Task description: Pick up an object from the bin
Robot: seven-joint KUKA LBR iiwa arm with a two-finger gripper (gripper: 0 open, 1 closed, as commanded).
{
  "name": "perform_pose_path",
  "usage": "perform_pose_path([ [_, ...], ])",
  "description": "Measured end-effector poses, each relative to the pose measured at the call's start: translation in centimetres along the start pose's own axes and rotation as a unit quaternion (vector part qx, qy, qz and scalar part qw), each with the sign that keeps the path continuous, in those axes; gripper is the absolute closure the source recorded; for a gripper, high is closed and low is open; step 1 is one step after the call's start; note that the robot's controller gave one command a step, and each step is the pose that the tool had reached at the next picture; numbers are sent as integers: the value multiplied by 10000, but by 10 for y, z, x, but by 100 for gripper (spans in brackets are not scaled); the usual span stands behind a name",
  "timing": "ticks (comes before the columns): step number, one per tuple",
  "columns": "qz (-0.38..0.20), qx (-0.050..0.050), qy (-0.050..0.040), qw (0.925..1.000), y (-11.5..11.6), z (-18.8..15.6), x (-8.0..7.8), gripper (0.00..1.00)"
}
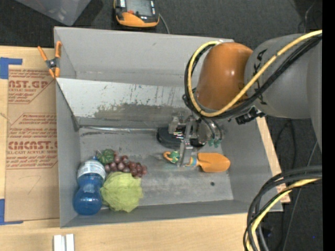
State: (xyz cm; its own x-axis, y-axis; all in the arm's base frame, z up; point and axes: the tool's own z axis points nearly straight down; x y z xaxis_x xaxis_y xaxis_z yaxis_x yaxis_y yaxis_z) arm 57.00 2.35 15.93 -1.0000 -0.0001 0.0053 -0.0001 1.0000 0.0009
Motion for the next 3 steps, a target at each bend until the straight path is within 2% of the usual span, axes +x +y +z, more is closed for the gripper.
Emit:
perform_pose_path([
  [1,1,-1,-35,10000,0,-5,-1,0],
  [2,-787,5,-20,9969,-100,90,30,0],
  [3,-597,-8,-80,9982,-98,27,38,0],
])
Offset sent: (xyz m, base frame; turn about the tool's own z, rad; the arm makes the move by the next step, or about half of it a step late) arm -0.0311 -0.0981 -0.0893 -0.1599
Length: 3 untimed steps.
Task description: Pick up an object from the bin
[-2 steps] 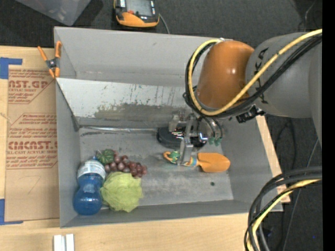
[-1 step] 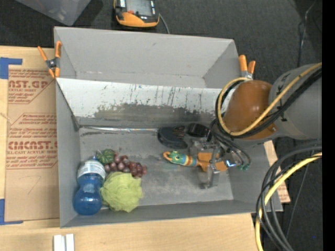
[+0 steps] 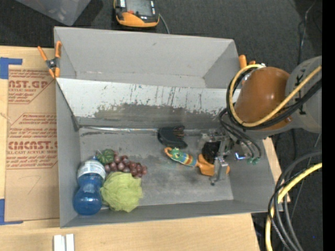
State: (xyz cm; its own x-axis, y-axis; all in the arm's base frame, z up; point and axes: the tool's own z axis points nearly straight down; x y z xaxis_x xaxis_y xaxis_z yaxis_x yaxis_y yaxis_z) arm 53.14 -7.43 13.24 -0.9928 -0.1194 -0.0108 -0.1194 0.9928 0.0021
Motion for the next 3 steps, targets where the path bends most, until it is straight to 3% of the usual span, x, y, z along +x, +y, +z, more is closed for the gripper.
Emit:
perform_pose_path([
  [1,-124,-15,105,9999,-1,55,-1,0],
  [2,103,-2,-12,9999,-31,63,8,0],
  [3,-86,-17,57,9999,-6,57,0,100],
])
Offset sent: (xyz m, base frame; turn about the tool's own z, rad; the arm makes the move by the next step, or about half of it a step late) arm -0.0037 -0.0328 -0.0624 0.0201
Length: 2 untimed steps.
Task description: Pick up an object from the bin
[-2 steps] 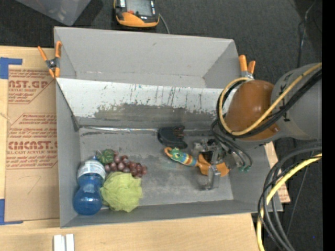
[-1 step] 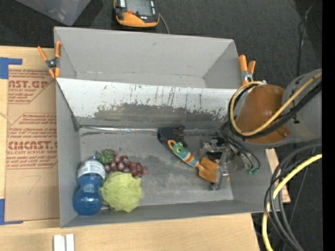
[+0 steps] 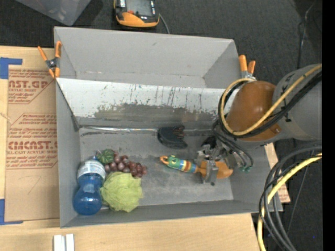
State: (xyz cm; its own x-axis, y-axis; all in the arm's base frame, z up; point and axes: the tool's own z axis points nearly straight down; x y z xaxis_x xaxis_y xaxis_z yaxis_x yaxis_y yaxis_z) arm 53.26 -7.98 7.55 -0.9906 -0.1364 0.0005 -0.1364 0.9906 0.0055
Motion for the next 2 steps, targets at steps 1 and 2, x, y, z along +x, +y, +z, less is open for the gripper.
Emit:
perform_pose_path([
  [1,0,0,0,10000,0,0,0,100],
  [2,0,-1,1,10000,0,0,0,100],
])
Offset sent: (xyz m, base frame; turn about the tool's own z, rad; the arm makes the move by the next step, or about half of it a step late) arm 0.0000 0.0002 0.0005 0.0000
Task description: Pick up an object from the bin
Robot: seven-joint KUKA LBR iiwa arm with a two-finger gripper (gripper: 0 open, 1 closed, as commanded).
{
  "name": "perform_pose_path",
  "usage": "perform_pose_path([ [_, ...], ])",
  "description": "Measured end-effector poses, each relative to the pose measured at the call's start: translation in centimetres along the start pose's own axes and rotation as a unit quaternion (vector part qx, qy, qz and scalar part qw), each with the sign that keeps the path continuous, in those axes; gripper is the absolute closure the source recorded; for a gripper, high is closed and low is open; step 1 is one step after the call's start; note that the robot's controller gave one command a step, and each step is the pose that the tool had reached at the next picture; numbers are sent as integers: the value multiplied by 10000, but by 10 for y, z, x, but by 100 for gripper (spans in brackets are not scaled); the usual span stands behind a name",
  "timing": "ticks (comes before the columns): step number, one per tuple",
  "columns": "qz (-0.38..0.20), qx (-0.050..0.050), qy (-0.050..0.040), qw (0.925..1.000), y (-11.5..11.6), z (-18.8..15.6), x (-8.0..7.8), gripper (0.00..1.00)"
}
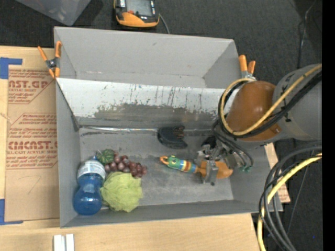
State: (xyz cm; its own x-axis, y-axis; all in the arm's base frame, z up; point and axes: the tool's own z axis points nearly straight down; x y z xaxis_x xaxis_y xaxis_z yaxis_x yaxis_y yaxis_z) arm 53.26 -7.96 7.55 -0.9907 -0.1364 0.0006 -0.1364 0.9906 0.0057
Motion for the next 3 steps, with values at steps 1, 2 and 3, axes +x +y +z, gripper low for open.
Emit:
perform_pose_path([
  [1,1,-1,0,10000,0,0,0,100],
  [2,2,-7,19,10000,1,-18,1,100],
  [3,0,-6,12,10000,2,-29,1,100],
])
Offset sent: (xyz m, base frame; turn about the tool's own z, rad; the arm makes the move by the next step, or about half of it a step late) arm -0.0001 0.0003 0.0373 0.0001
